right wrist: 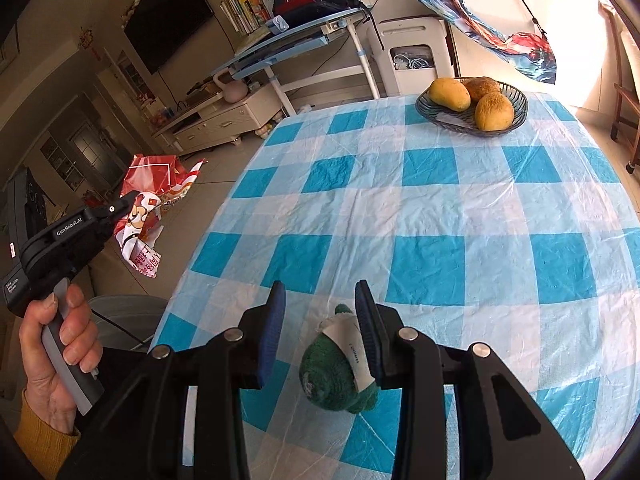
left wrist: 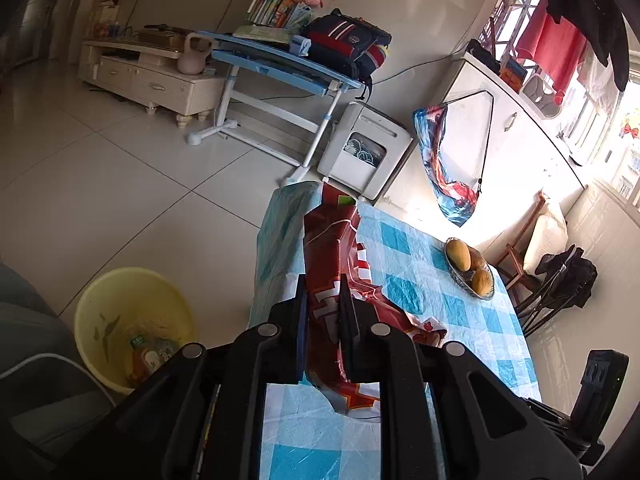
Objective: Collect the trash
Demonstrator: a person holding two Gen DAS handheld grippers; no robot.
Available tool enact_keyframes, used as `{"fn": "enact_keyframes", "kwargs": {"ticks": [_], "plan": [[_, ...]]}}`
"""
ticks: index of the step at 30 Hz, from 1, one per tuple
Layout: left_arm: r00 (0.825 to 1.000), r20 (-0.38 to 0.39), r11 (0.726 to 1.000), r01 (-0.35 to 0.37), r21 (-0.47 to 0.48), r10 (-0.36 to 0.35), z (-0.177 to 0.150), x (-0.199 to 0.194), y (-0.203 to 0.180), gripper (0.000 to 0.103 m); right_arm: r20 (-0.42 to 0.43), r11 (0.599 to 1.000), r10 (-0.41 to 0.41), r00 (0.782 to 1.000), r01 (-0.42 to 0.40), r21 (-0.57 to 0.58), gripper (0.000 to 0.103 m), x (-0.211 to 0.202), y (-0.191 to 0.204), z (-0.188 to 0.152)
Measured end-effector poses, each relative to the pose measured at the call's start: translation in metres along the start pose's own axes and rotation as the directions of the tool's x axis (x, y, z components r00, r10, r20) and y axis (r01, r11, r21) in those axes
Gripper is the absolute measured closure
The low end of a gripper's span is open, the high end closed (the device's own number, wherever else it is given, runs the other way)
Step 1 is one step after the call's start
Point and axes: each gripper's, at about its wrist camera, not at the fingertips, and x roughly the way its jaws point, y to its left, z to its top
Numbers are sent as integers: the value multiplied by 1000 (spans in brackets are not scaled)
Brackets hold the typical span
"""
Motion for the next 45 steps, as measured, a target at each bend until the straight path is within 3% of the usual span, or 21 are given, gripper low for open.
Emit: {"fn": "enact_keyframes", "kwargs": {"ticks": [7, 11, 14, 19, 20, 21, 22, 24, 26, 30, 40, 41, 43, 44, 45], "plan": [[996, 51, 991, -67, -115, 73, 8, -11, 34, 90, 35, 996, 68, 997, -66, -53, 66, 3, 29, 13], [994, 55, 984, -85, -159, 95, 11, -14, 50, 90, 13, 993, 62, 998, -61, -99, 63, 5, 42, 17], [993, 59, 977, -92, -191, 105, 12, -16, 59, 89, -30, 987, -18, 999, 13, -160, 46, 5, 43, 9], [991, 62, 976, -101, -193, 115, 11, -15, 58, 89, -110, 971, -128, 986, 102, -214, 40, 18, 33, -17], [991, 63, 976, -105, -190, 119, 10, -15, 57, 89, -128, 967, -147, 981, 115, -229, 42, 24, 32, -21], [990, 65, 976, -110, -189, 124, 10, -15, 57, 89, -144, 965, -153, 978, 117, -234, 52, 28, 31, -24], [989, 69, 974, -117, -192, 132, 10, -16, 59, 89, -156, 967, -149, 977, 110, -231, 52, 31, 30, -25], [986, 76, 969, -131, -209, 150, 10, -17, 63, 89, -146, 966, -133, 980, 95, -241, 77, 29, 33, -24], [983, 79, 961, -145, -236, 168, 11, -18, 71, 89, -131, 964, -120, 984, 84, -251, 90, 27, 39, -20], [977, 79, 942, -167, -290, 198, 10, -18, 84, 89, -99, 972, -65, 993, 40, -233, 98, 27, 50, -11], [968, 70, 899, -195, -392, 240, 7, -15, 114, 89, -65, 958, 96, 993, -110, -265, 100, 50, 118, 24], [968, 71, 895, -193, -402, 241, 7, -16, 116, 89, -67, 955, 93, 993, -108, -275, 97, 49, 120, 27], [968, 75, 889, -188, -418, 241, 8, -16, 120, 89, -66, 957, 65, 996, -81, -278, 63, 40, 113, 29], [968, 78, 887, -186, -423, 240, 7, -16, 121, 89, -53, 960, 34, 998, -47, -276, 37, 33, 106, 27], [968, 79, 887, -184, -424, 238, 7, -16, 121, 89, -43, 960, -2, 999, -11, -280, 34, 27, 99, 24]]}}
